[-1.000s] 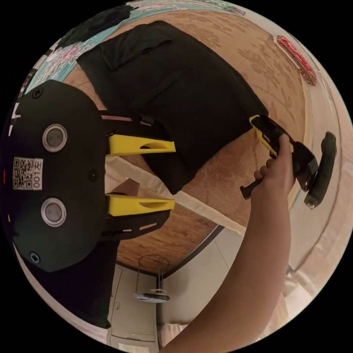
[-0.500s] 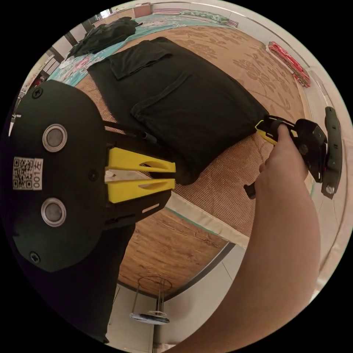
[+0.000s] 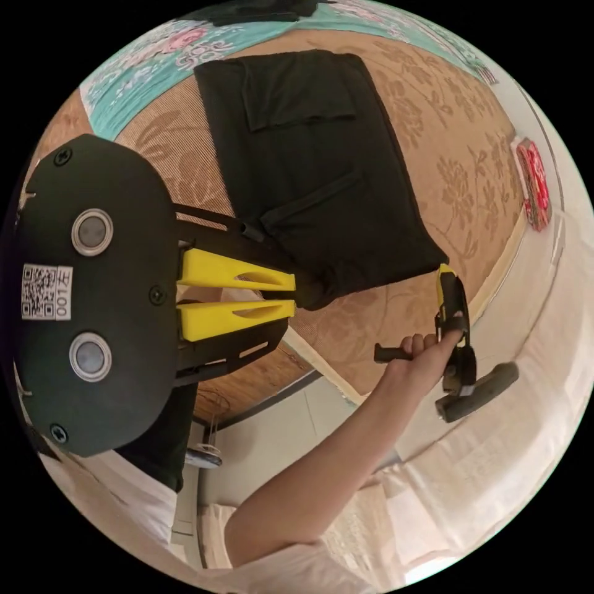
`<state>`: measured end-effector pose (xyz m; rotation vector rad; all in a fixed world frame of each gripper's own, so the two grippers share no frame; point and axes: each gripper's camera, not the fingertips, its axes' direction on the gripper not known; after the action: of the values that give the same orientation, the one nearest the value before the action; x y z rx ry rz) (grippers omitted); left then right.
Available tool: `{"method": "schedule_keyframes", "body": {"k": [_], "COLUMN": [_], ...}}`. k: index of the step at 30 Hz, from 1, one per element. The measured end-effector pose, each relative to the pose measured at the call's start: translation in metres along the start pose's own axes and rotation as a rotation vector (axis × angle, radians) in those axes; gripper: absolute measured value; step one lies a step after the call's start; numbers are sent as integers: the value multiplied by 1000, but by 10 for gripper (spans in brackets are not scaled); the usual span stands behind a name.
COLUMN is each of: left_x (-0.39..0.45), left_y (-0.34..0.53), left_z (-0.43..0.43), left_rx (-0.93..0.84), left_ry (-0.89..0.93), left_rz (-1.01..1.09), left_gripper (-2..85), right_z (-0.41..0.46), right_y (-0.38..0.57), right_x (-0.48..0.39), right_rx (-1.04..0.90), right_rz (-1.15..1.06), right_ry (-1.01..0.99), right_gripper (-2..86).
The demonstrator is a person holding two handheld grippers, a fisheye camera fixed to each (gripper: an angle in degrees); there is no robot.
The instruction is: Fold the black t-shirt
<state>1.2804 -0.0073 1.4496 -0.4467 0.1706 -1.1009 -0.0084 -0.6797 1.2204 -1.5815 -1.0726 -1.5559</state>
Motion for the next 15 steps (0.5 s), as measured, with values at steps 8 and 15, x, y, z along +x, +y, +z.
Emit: {"method": "schedule_keyframes", "body": {"k": [8, 15], "left_x": [-158, -298], "left_y": [69, 126], "left_z": [-108, -124], "left_rx": [145, 84], "left_ry": [-29, -57], "left_rz": [-277, -461], "left_gripper": [-16, -16], "right_z": [64, 233], "right_y": [-55, -80], "right_x": [-117, -219], "right_rx": [25, -176], "right_rz": [-179, -326], "right_ry": [-156, -99], "right_gripper": [0, 8]}}
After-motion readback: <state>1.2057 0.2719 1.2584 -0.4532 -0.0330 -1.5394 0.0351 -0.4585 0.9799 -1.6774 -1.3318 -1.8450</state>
